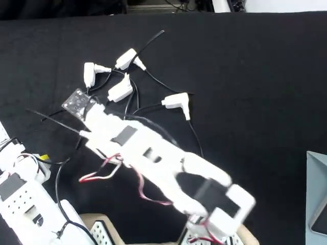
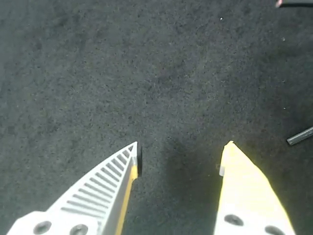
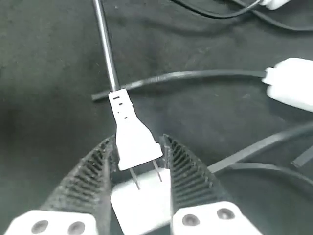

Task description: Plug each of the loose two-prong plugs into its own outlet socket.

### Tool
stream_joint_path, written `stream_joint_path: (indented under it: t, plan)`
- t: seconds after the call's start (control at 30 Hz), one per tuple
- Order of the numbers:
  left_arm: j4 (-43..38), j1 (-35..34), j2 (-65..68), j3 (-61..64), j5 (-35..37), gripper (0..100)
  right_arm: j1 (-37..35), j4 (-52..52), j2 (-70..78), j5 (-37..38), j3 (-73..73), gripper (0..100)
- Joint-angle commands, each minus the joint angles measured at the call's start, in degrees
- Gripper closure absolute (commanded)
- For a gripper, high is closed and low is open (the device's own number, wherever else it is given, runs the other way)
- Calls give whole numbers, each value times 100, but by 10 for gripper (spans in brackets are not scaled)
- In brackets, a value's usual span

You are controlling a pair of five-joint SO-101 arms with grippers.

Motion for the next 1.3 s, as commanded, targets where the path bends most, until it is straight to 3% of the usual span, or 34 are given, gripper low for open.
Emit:
stream_joint_path:
  t: [0.0,0.23,0.4,0.53,0.6,1.0,1.17,1.27]
  plan:
    - [-105,-48,-88,-40,0,728,360,316,-1279,62,470,987]
    - [-105,-48,-88,-40,0,728,1495,1002,-3240,105,2202,986]
    - [-105,-48,-88,-48,0,728,2189,1196,-3996,624,3336,985]
    - [-105,66,-88,-22,0,728,2391,1292,-4004,659,3705,892]
    - [-105,101,-88,-22,0,728,2418,1556,-4004,651,3705,850]
    - [-105,101,-88,-13,-149,728,2409,2831,-3960,686,2633,857]
    - [-105,101,-88,-13,-167,729,2418,3077,-3222,651,2404,855]
    - [-105,101,-88,-13,-158,729,2418,3103,-2659,563,2273,794]
